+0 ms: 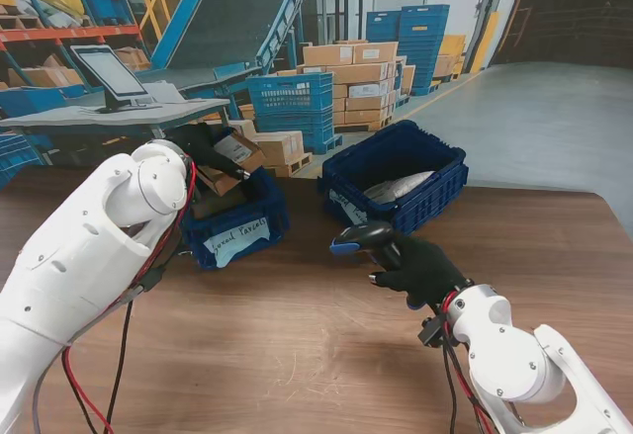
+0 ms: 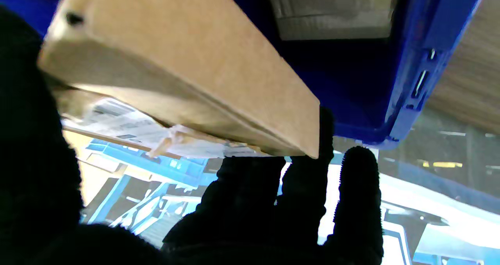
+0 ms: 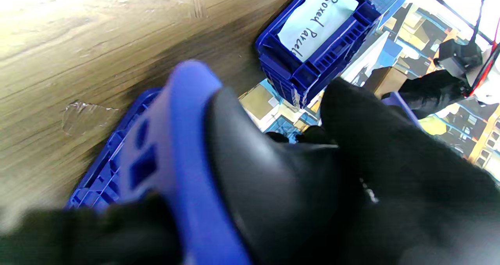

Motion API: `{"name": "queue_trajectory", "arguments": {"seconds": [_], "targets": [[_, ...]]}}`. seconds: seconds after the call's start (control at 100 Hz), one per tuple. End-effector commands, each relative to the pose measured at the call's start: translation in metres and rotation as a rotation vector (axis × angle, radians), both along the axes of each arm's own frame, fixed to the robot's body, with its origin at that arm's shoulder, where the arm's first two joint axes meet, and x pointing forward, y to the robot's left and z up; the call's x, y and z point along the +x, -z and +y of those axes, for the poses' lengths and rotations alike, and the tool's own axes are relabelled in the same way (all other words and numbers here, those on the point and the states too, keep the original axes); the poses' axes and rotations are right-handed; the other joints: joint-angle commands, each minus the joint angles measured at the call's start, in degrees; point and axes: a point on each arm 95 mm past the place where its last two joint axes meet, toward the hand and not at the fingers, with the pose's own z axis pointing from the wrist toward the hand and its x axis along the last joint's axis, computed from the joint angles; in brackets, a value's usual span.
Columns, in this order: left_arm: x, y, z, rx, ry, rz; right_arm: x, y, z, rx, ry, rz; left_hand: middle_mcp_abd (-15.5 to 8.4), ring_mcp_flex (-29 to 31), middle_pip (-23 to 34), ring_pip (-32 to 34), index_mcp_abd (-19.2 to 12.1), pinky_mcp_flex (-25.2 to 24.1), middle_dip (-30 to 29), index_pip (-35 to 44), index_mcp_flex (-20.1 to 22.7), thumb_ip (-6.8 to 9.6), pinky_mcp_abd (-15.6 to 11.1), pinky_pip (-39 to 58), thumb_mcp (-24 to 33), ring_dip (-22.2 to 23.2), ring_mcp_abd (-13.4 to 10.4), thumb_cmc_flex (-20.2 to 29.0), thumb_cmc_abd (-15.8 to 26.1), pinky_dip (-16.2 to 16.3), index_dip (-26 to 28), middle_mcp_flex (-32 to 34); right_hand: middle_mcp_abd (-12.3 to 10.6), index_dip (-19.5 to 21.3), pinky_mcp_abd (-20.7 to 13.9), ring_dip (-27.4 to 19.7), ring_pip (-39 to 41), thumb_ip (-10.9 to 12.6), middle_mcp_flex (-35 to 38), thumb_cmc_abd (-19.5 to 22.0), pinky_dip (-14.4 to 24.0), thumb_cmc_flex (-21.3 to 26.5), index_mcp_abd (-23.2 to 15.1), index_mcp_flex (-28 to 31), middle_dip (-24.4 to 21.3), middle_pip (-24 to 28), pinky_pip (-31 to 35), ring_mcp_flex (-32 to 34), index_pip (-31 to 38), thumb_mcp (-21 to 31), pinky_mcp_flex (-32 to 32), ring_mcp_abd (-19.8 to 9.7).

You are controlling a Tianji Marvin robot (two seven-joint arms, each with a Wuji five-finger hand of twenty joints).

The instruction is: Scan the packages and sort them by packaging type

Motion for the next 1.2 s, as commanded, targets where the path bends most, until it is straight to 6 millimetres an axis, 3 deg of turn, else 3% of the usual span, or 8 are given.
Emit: {"name": "queue_trajectory", "arguments": {"seconds": [0.0, 0.49, 0.66, 0.84, 1.08, 1.12, 1.19], "targets": [[0.002, 0.000, -0.006, -0.015, 0.008, 0.027, -0.005, 0.000, 0.002, 0.013, -0.004, 0.008, -9.7, 3.3, 13.2, 4.9, -18.9, -0.8, 5.1, 22.3, 8.7, 2.19, 0.9, 1.2, 36.2, 1.4, -4.4, 21.9, 9.6, 0.7, 3.7, 8.8, 2.4, 0.0, -0.1, 1.8, 3.4, 0.1, 0.8, 1.7, 0.3, 5.2, -2.6, 0.3, 0.5, 1.0, 0.6, 3.9, 0.3, 1.4, 0.3, -5.1], [0.012, 0.002, -0.003, 0.034, -0.020, 0.127, -0.013, 0.005, -0.010, 0.034, 0.021, 0.024, -9.5, 2.4, 13.7, 5.5, -18.9, -1.6, 5.9, 22.3, 8.3, 2.27, 1.0, 0.4, 35.4, 2.1, -4.2, 21.8, 10.2, 0.5, 3.6, 8.1, 2.4, 0.0, -0.3, 1.8, 3.4, 0.2, 0.8, 1.7, 0.3, 5.2, -2.6, 0.3, 0.5, 1.0, 0.5, 3.9, 0.3, 1.3, 0.1, -5.1], [0.013, 0.002, 0.003, 0.066, -0.028, 0.160, -0.014, 0.004, -0.012, 0.037, 0.031, 0.021, -9.3, 1.2, 13.1, 5.2, -18.4, -2.3, 5.8, 21.0, 7.5, 1.79, 1.6, -0.2, 33.6, 2.1, -3.9, 19.4, 11.7, 0.5, 2.6, 7.0, 2.4, 0.0, 0.0, 1.8, 3.4, 0.2, 0.8, 1.7, 0.4, 5.2, -2.6, 0.3, 0.5, 1.0, 0.6, 3.9, 0.3, 1.3, 0.1, -5.0], [0.012, 0.001, 0.010, 0.081, -0.048, 0.187, -0.014, 0.002, -0.012, 0.035, 0.032, 0.020, -8.9, 0.1, 13.3, 4.8, -17.6, -2.9, 5.8, 18.9, 7.1, 2.46, 1.7, -1.7, 31.5, 2.3, -3.5, 17.6, 12.5, 0.3, 2.2, 5.4, 2.4, 0.0, -0.1, 1.8, 3.4, 0.2, 0.8, 1.7, 0.4, 5.3, -2.6, 0.3, 0.5, 1.0, 0.6, 3.9, 0.3, 1.3, 0.1, -5.1], [0.011, -0.002, 0.023, 0.094, -0.067, 0.228, -0.014, 0.002, -0.010, 0.032, 0.030, 0.017, -8.0, -1.6, 20.5, 4.2, -16.4, -3.6, -0.8, 14.1, 6.4, 2.20, 2.5, -2.8, 26.4, 2.2, -2.9, 14.9, 14.9, 0.9, 1.7, -0.6, 2.4, 0.0, 0.0, 1.8, 3.4, 0.2, 0.8, 1.7, 0.4, 5.3, -2.6, 0.3, 0.5, 1.0, 0.6, 3.9, 0.3, 1.3, 0.1, -5.0], [0.011, -0.002, 0.025, 0.094, -0.068, 0.238, -0.014, 0.002, -0.010, 0.032, 0.030, 0.016, -7.8, -2.3, 22.4, 3.9, -15.6, -4.0, -8.4, 11.0, 6.7, 1.85, 2.9, -3.3, 25.1, 2.2, -2.8, 11.3, 17.0, 1.1, 1.8, -2.8, 2.4, 0.0, -0.1, 1.8, 3.4, 0.2, 0.8, 1.7, 0.4, 5.3, -2.6, 0.3, 0.5, 1.0, 0.6, 3.9, 0.3, 1.3, 0.1, -5.0], [0.011, -0.003, 0.028, 0.092, -0.071, 0.246, -0.015, 0.001, -0.010, 0.034, 0.030, 0.015, -7.5, -3.0, 22.6, 3.6, -14.4, -4.3, -10.9, 6.5, 7.5, 1.21, 3.4, -3.8, 24.7, 2.1, -2.6, 6.0, 20.3, 1.3, 0.6, -4.0, 2.4, 0.0, 0.0, 1.8, 3.4, 0.2, 0.8, 1.7, 0.4, 5.3, -2.6, 0.3, 0.5, 1.0, 0.6, 3.9, 0.3, 1.3, 0.2, -5.0]]}}
